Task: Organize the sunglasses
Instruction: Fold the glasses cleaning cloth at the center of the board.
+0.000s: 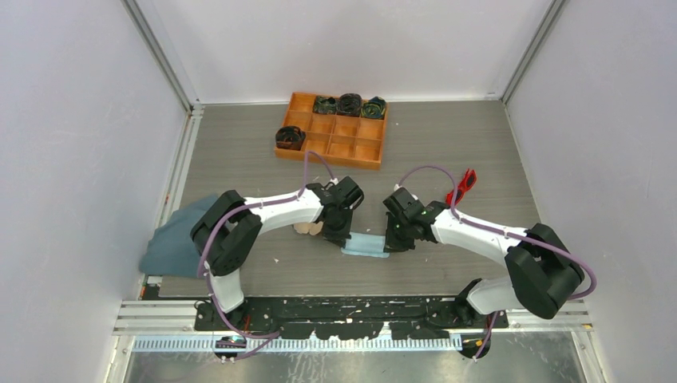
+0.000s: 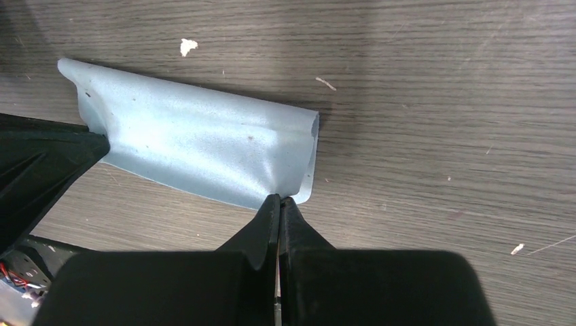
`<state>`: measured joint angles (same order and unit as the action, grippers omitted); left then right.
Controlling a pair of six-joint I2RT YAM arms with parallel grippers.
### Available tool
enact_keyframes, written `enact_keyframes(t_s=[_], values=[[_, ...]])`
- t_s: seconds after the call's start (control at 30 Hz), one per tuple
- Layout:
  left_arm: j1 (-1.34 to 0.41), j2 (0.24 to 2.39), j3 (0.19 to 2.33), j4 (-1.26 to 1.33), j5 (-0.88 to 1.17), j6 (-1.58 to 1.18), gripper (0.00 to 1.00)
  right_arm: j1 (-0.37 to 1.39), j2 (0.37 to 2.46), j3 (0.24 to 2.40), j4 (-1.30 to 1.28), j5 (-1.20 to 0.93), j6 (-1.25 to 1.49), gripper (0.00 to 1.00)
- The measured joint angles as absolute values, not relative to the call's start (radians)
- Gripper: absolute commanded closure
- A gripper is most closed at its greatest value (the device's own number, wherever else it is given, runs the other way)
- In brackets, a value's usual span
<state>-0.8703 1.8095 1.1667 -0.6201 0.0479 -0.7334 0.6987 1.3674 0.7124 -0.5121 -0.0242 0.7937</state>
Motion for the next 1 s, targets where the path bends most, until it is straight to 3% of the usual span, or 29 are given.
enact_keyframes(t_s=[0.4,0.57,0.73,0.87,1.0], values=[[-0.882,1.816,1.155,-0.607,0.054,-0.752,0.99,0.699,1.382,0.699,-0.487,-0.024,0.804,1.0],[-0.884,1.817,1.155,-0.603,0.055,-0.756,0.79,0.699,1.392,0.691,-0.48,-0.023,0.809,1.0],[-0.888,1.817,1.156,-0.592,0.058,-0.775,0.68,0.699,1.397,0.69,-0.477,-0.023,0.813,0.98],[-0.891,1.817,1.162,-0.598,0.051,-0.786,0.64,0.699,1.397,0.69,-0.478,-0.023,0.815,0.83],[-0.897,1.817,1.175,-0.642,0.013,-0.786,0.56,0.699,1.395,0.69,-0.48,-0.022,0.819,0.78]])
